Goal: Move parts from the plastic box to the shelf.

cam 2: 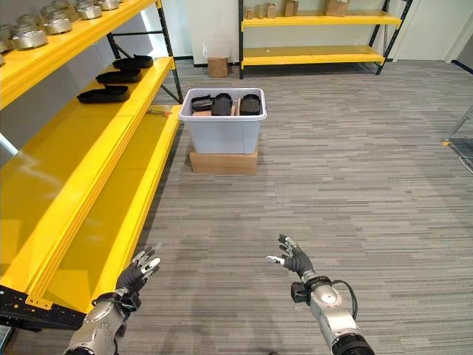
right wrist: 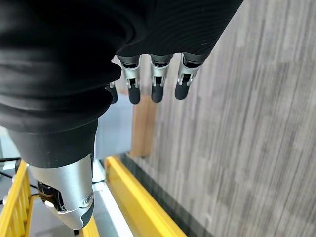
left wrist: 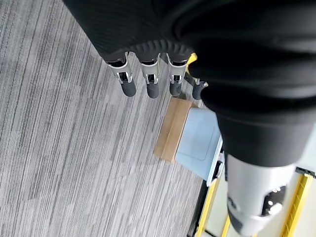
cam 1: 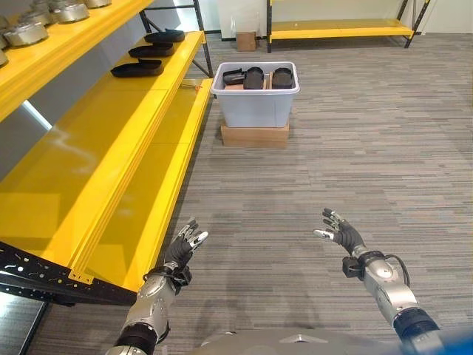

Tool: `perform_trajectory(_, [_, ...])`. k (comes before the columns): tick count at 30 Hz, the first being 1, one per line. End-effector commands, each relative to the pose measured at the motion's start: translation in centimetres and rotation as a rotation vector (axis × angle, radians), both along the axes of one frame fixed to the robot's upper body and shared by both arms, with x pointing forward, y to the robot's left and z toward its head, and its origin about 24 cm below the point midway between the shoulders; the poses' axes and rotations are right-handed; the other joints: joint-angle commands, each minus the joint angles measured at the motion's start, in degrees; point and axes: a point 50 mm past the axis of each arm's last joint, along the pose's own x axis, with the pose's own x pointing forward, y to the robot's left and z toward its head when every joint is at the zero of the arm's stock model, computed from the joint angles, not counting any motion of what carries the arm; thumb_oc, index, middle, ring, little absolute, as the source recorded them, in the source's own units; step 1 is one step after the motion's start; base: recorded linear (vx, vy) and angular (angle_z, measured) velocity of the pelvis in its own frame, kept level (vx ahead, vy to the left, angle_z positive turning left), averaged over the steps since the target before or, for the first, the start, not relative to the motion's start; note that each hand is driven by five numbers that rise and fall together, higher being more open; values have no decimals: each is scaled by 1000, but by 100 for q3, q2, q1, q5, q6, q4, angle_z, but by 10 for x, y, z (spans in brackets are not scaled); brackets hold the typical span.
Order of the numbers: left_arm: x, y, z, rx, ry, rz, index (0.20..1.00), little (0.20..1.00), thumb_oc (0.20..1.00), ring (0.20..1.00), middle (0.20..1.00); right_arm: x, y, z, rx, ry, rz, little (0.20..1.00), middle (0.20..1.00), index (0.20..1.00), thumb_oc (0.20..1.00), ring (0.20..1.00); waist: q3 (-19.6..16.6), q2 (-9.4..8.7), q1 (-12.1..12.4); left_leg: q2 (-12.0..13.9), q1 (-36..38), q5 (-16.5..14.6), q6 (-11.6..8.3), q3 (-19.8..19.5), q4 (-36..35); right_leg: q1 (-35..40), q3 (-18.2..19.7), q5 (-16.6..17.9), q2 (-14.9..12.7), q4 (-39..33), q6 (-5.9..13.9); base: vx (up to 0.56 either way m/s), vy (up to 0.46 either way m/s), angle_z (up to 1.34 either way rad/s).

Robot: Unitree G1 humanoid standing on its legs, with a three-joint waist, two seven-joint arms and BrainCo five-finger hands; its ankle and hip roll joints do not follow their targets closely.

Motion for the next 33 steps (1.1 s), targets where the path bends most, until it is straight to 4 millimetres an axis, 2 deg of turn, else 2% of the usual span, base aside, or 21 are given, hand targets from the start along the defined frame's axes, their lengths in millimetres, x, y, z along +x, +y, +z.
perform_trajectory(1, [23,7,19,63,-71,-22,1000,1000,1000,1000,1000,21,6,22,-19,-111,30,1000,1000,1000,1000,1000,-24,-203,75,144,-105,-81,-247,254,77,179,-246,-292,-294,194,303,0,0,0])
perform_trajectory(3, [18,7,8,61,18,15,1000,1000,1000,1000,1000,21,5,18,-35,-91,17,1000,1000,1000,1000,1000,-26,-196,81,144,-100,-79,-248,238,74,180,-248,-288,-297,202,311,0,0,0])
perform_trajectory(5, [14,9,1,123,36,-11,1000,1000,1000,1000,1000,21,12,15,-25,-87,21,1000,1000,1000,1000,1000,-37,-218,61,152,-94,-77,-253,239,78,163,-231,-292,-306,224,320,0,0,0])
perform_trajectory(6, [14,7,0,95,26,-15,1000,1000,1000,1000,1000,21,14,16,-18,-90,28,1000,1000,1000,1000,1000,-34,-224,55,158,-87,-80,-247,258,76,168,-246,-290,-305,218,318,0,0,0])
perform_trajectory(14, [15,9,9,45,-37,-10,1000,1000,1000,1000,1000,18,5,16,-38,-87,29,1000,1000,1000,1000,1000,27,-195,71,150,-91,-85,-240,260,78,166,-263,-286,-316,228,308,3,14,0])
perform_trajectory(28, [16,6,8,11,-24,-34,1000,1000,1000,1000,1000,19,9,15,-23,-84,33,1000,1000,1000,1000,1000,32,-201,74,105,-83,-103,-181,252,83,137,-213,-382,-348,417,306,6,8,0])
perform_trajectory(33, [20,4,14,-4,-61,-47,1000,1000,1000,1000,1000,21,8,21,-10,-114,24,1000,1000,1000,1000,1000,61,-199,51,58,-92,-118,-103,256,110,81,-159,-526,-384,702,298,17,96,0])
